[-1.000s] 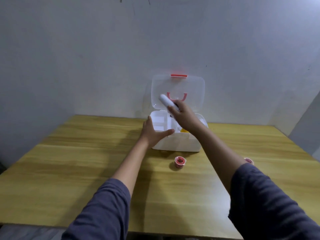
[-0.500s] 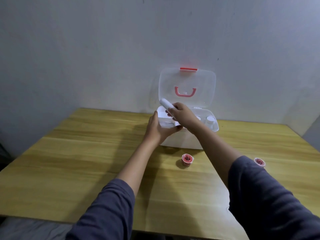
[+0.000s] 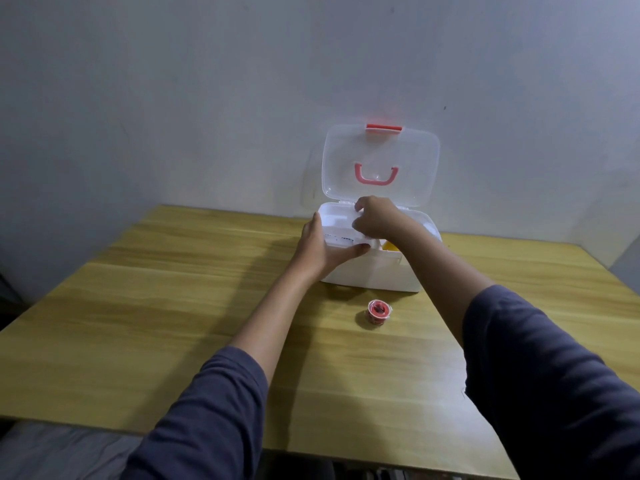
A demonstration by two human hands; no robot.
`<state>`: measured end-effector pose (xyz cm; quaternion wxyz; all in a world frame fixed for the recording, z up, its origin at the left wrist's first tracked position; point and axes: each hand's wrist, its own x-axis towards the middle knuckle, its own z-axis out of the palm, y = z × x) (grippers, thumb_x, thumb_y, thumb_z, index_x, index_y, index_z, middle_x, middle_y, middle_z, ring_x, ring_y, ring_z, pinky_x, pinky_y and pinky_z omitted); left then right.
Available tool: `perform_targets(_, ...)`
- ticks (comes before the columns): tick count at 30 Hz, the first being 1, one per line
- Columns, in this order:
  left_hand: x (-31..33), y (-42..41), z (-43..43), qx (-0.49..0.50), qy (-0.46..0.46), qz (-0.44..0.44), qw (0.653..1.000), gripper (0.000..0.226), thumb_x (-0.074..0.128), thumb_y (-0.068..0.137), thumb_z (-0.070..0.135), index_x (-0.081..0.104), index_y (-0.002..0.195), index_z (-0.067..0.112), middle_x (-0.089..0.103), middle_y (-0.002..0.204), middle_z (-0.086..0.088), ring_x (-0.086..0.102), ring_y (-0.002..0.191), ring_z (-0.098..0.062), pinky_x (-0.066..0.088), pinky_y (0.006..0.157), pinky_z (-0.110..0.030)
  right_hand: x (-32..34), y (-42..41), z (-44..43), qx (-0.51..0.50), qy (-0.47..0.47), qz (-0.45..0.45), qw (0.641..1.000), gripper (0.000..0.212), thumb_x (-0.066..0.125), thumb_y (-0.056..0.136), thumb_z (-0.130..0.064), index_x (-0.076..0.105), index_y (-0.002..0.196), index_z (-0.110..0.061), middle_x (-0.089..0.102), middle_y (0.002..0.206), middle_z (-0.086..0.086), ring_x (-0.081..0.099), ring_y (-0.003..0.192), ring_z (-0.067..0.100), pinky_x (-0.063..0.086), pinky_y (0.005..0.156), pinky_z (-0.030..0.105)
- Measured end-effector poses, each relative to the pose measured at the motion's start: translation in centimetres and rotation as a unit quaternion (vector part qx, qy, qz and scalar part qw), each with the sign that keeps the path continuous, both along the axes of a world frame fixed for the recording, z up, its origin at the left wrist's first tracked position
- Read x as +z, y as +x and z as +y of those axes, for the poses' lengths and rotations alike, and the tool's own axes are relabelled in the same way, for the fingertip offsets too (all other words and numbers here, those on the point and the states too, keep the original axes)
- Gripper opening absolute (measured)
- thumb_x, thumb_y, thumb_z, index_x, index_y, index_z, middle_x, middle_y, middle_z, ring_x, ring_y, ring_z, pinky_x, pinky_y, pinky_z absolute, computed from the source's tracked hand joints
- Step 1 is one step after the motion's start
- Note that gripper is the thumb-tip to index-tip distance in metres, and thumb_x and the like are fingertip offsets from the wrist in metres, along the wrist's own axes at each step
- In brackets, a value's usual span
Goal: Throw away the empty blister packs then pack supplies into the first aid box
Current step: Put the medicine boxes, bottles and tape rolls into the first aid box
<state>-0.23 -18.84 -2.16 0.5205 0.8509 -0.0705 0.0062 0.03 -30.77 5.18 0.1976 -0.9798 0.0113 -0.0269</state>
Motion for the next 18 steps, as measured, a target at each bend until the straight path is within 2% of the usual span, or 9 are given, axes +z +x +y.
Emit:
perform_targets(3, 0.2, -0.1, 0.2, -0.008, 0.002, 0.000, 1.000, 0.106, 0.090, 0.067, 0.049, 0.037, 0.151, 0.014, 0.042, 0.154, -0.009, 0.043, 0.142, -0.028, 0.044, 0.111, -0.041, 0.4, 0.4, -0.3, 0.008, -0.033, 0.018, 0.999, 0.036, 0.056, 0.083, -0.007, 0.056, 0.119, 0.001, 0.058, 0.123, 0.017, 0.056, 0.112, 0.032, 0.048, 0.091, 0.033)
perform_targets(5, 0.3, -0.3, 0.3, -0.012, 0.004, 0.000, 1.000, 0.119, 0.087, 0.051, 0.062, 0.038, 0.150, 0.016, 0.043, 0.152, -0.008, 0.045, 0.139, -0.026, 0.046, 0.111, -0.042, 0.5, 0.6, -0.5, 0.013, -0.051, 0.017, 0.998, 0.038, 0.063, 0.080, -0.007, 0.058, 0.117, 0.002, 0.060, 0.122, 0.017, 0.056, 0.111, 0.031, 0.048, 0.091, 0.033)
perform_targets(10, 0.5, -0.5, 0.7, -0.019, 0.000, -0.003, 1.000, 0.133, 0.075, 0.036, 0.074, 0.038, 0.151, 0.019, 0.045, 0.152, -0.006, 0.048, 0.138, -0.026, 0.047, 0.112, -0.047, 0.0, 1.0, -0.6, 0.007, -0.052, -0.004, 0.999, 0.037, 0.064, 0.077, -0.007, 0.061, 0.113, 0.004, 0.061, 0.119, 0.019, 0.058, 0.108, 0.032, 0.050, 0.091, 0.036)
perform_targets(12, 0.7, -0.6, 0.7, -0.022, 0.003, 0.003, 1.000, 0.130, 0.078, 0.041, 0.072, 0.036, 0.152, 0.019, 0.044, 0.153, -0.006, 0.047, 0.139, -0.025, 0.046, 0.113, -0.046, 0.0, 0.7, -0.6, 0.001, -0.037, -0.025, 0.999, 0.035, 0.060, 0.079, -0.006, 0.060, 0.112, 0.007, 0.062, 0.119, 0.022, 0.057, 0.109, 0.034, 0.050, 0.094, 0.039)
perform_targets(14, 0.9, -0.8, 0.6, -0.023, 0.006, 0.006, 1.000, 0.113, 0.089, 0.060, 0.056, 0.036, 0.151, 0.016, 0.042, 0.152, -0.008, 0.045, 0.139, -0.026, 0.045, 0.110, -0.039, 0.3, 0.1, -1.0, 0.000, -0.015, -0.067, 0.998, 0.036, 0.057, 0.080, -0.005, 0.059, 0.113, 0.010, 0.061, 0.122, 0.023, 0.056, 0.113, 0.035, 0.047, 0.097, 0.041)
perform_targets(16, 0.7, -0.5, 0.6, -0.024, 0.012, 0.000, 1.000, 0.097, 0.089, 0.073, 0.043, 0.037, 0.150, 0.014, 0.041, 0.151, -0.009, 0.045, 0.139, -0.027, 0.045, 0.108, -0.038, 0.9, -1.0, -1.7, -0.010, 0.020, -0.114, 0.993, 0.036, 0.056, 0.082, -0.005, 0.059, 0.116, 0.006, 0.062, 0.122, 0.019, 0.056, 0.112, 0.032, 0.047, 0.091, 0.030)
perform_targets(18, 0.3, -0.3, 0.8, -0.028, 0.017, -0.005, 0.999, 0.097, 0.088, 0.074, 0.043, 0.036, 0.152, 0.015, 0.040, 0.153, -0.010, 0.044, 0.140, -0.029, 0.045, 0.112, -0.044, 1.3, -2.3, -2.8, -0.022, 0.044, -0.153, 0.987, 0.031, 0.055, 0.083, -0.008, 0.062, 0.111, 0.001, 0.064, 0.102, 0.016, 0.055, 0.097, 0.028, 0.042, 0.073, 0.013)
